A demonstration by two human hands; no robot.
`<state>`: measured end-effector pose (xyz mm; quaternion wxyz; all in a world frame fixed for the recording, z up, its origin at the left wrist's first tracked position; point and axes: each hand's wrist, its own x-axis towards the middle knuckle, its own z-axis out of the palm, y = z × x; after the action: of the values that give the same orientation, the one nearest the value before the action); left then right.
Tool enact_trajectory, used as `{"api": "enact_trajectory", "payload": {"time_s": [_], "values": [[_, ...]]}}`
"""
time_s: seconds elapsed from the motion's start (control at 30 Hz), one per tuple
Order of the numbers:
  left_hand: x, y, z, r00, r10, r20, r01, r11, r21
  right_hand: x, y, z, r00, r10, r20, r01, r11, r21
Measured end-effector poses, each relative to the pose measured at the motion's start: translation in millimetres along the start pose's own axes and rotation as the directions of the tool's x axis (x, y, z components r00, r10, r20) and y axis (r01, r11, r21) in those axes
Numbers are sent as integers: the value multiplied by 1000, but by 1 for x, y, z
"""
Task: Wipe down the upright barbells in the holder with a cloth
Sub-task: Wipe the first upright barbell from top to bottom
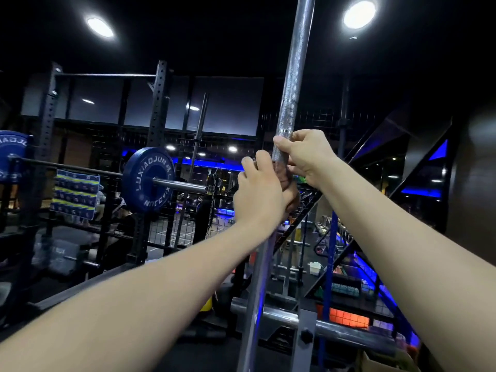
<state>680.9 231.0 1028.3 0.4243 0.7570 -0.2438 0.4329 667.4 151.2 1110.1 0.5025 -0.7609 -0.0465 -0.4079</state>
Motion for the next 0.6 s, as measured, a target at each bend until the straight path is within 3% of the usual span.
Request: {"api": "enact_trajectory", "payload": {"time_s": [0.27, 0.37, 0.5, 0.6], "values": [[-83, -55, 15, 974, 3, 226, 7, 999, -43, -2, -5, -4, 998, 6, 62, -5, 1000, -25], [-76, -53, 9, 977, 23, 212, -4, 996, -88, -5, -8, -5, 996, -1, 85, 1, 1000, -2], [-40, -28, 1, 997, 16, 71, -3, 983, -184, -10, -1, -9, 993, -20, 120, 10, 997, 83], [-47, -28, 8, 998, 16, 63, -10, 995, -104, -14, 7, -5, 997, -55, 46, 50, 994, 100]]}}
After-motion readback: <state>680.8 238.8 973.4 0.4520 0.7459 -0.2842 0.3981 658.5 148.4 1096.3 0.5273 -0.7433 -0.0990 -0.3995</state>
